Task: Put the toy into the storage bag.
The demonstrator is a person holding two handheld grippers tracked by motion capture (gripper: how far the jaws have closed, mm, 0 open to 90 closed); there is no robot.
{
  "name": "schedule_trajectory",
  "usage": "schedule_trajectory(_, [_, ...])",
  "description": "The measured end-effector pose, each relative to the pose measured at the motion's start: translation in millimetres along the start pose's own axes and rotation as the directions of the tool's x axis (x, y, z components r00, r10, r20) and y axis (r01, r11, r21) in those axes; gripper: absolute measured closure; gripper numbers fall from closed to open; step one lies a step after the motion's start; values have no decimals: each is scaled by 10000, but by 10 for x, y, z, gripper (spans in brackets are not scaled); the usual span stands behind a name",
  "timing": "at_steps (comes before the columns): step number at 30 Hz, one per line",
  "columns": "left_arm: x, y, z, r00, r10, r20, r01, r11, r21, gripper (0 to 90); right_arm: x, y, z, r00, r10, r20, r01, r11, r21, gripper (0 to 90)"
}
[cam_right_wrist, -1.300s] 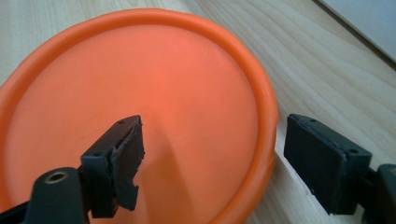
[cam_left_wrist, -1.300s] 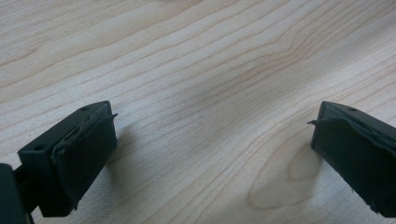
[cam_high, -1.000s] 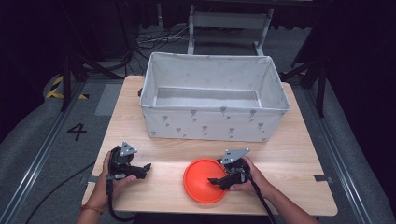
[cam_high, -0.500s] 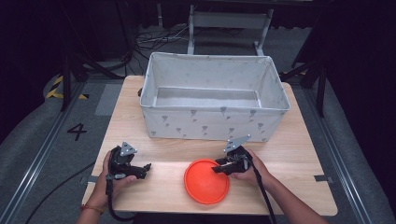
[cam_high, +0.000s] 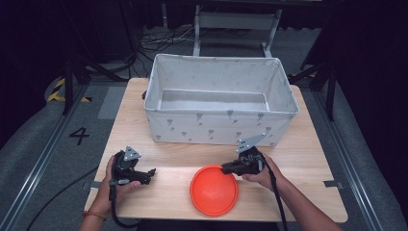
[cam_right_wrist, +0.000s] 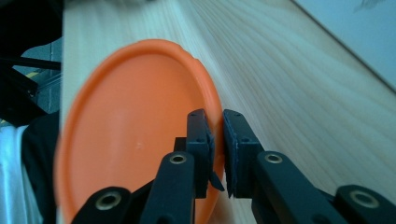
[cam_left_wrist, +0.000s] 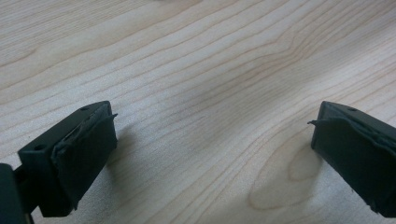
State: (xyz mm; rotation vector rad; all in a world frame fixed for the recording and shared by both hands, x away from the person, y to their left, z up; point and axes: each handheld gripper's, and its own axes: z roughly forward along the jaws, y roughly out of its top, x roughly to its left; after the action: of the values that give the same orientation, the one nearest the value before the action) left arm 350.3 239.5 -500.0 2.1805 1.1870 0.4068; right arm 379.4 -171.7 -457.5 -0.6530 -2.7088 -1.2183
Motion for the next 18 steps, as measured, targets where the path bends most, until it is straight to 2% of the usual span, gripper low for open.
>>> schedule_trajectory(4, [-2,-1,-1,10000,-8,-16,8,10000,1,6,125,100,-165,9967,-553,586,533,9980,354,824])
schedule_trajectory(6, [-1,-1,-1,10000,3,-29,-3,10000,0,6,184,143,-269,9893,-901,1146,852,9952,475,824])
schedule_trajectory(7, [-1,-1,-1,10000,1,-28,-1,10000,-2,5,204,162,-323,9876,-988,1218,935,9944,486,824])
schedule_trajectory(8, [-2,-1,-2,10000,-12,-13,12,10000,6,5,229,183,-374,9820,-1195,1462,1119,9919,593,824])
schedule_trajectory(9, [-2,-1,-1,10000,-12,-14,12,10000,3,5,256,212,-432,9728,-1454,1804,1334,9880,774,824])
schedule_trajectory(11, [0,0,-1,10000,3,-5,-3,10000,1,5,266,227,-471,9709,-1516,1855,1388,9871,802,825])
schedule_trajectory(12, [0,0,0,10000,1,-3,-1,10000,-2,5,293,269,-581,9564,-1826,2281,1647,9817,955,825])
schedule_trajectory(13, [0,0,0,10000,1,-3,-1,10000,-2,5,293,269,-581,9564,-1826,2281,1647,9817,955,825])
schedule_trajectory(14, [0,0,0,10000,4,-1,-4,10000,-2,6,298,296,-675,9526,-1885,2388,1709,9809,926,825])
schedule_trajectory(16, [0,0,1,10000,1,6,-1,10000,-10,5,315,314,-742,9455,-1984,2582,1803,9793,921,825])
schedule_trajectory(18, [1,1,2,10000,10,-7,-10,10000,-29,5,325,324,-781,9442,-2015,2604,1847,9789,878,825])
